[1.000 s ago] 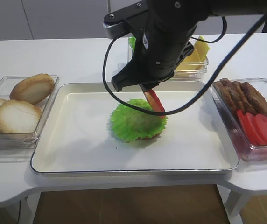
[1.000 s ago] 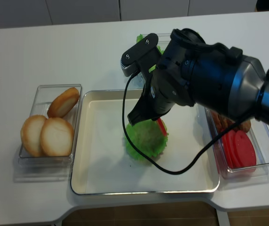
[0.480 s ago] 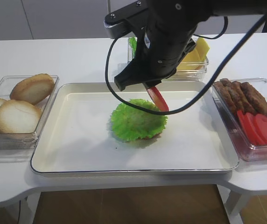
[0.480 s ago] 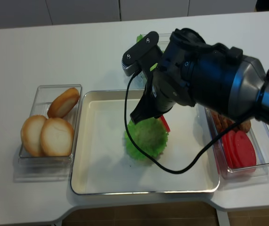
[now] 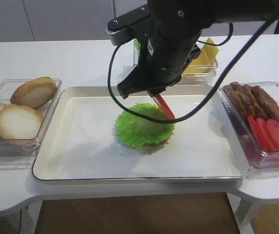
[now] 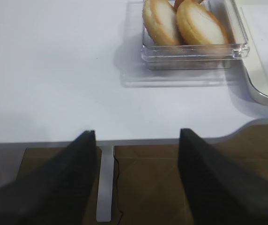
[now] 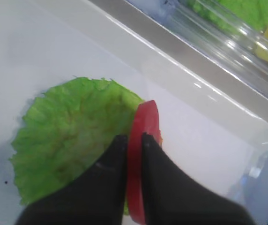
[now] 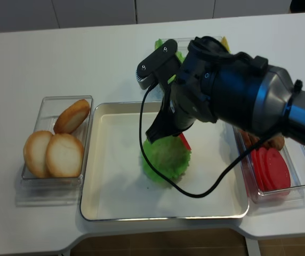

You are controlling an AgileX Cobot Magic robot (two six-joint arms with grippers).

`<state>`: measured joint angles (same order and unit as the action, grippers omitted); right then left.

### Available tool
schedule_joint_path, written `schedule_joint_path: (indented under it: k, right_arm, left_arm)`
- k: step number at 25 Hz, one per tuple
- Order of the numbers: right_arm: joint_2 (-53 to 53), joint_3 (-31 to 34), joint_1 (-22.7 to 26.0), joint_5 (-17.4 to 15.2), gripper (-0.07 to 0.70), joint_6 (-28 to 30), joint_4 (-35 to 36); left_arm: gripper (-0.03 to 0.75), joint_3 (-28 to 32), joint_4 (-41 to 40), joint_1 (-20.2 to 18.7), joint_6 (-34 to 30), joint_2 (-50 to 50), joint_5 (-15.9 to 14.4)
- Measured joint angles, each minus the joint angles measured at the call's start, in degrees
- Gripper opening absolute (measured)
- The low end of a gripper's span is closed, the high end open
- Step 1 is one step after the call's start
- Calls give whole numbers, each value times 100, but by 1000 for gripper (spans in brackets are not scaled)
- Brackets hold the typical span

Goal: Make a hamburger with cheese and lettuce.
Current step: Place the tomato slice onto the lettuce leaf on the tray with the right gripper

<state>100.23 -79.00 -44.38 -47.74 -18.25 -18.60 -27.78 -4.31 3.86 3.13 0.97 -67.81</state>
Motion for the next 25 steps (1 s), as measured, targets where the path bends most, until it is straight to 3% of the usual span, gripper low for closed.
schedule_joint_path:
  k: [7,16,25]
  right_arm:
    - [9,-4,0,0,90,0,117]
    - [9,-4,0,0,274,0,326]
    - [9,-4,0,-13,312,0,484]
  left_arm:
    - [416,0,0,0,0,0,0]
    - [416,0,0,0,0,0,0]
    - [416,0,0,0,0,0,0]
